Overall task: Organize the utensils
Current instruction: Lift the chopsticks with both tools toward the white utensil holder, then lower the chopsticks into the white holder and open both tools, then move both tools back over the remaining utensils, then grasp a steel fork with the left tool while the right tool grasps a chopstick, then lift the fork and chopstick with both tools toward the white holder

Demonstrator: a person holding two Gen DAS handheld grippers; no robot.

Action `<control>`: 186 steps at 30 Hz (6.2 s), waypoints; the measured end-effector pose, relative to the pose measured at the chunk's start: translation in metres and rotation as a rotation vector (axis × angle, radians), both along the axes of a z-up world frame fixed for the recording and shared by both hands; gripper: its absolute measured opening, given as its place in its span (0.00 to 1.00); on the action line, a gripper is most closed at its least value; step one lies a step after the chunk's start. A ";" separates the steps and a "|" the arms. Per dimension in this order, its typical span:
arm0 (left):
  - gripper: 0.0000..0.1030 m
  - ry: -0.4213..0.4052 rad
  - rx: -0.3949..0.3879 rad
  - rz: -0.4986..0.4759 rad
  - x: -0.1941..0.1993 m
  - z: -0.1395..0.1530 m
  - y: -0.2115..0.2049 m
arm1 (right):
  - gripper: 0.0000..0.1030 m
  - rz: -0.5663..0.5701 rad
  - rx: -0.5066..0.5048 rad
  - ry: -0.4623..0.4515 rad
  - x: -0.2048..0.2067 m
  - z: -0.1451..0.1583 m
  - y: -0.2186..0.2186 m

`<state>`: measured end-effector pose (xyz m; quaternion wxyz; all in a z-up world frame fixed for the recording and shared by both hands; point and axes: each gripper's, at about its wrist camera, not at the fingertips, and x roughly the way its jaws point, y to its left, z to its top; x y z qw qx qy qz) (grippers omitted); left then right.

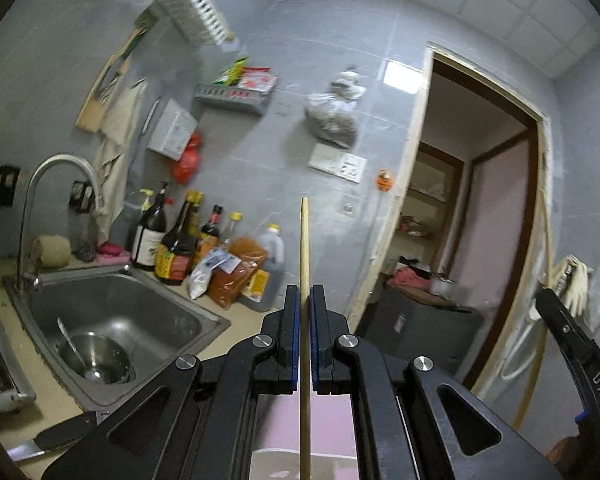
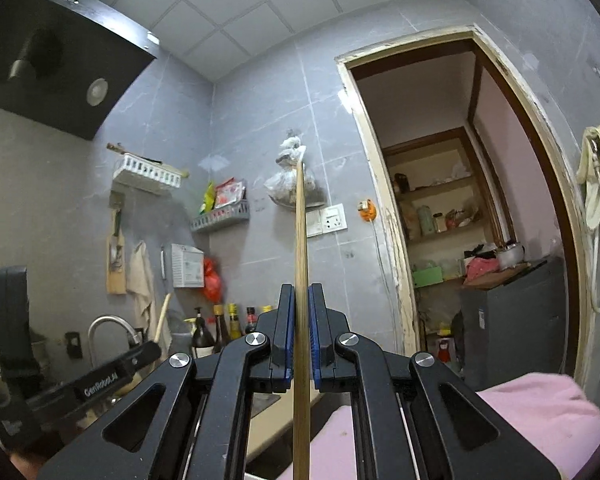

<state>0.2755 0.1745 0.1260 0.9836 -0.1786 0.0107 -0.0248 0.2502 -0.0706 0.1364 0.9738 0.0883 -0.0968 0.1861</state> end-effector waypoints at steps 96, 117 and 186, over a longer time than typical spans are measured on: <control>0.48 0.730 0.515 -0.649 0.007 -0.143 -0.292 | 0.52 -0.120 -0.413 0.797 -0.023 -0.128 -0.237; 0.15 0.867 0.561 -0.651 0.053 -0.163 -0.321 | 0.44 -0.046 -0.484 0.937 -0.008 -0.145 -0.228; 0.03 0.446 0.336 -0.552 -0.030 -0.091 -0.258 | 0.03 -0.242 -0.315 0.545 -0.050 -0.094 -0.186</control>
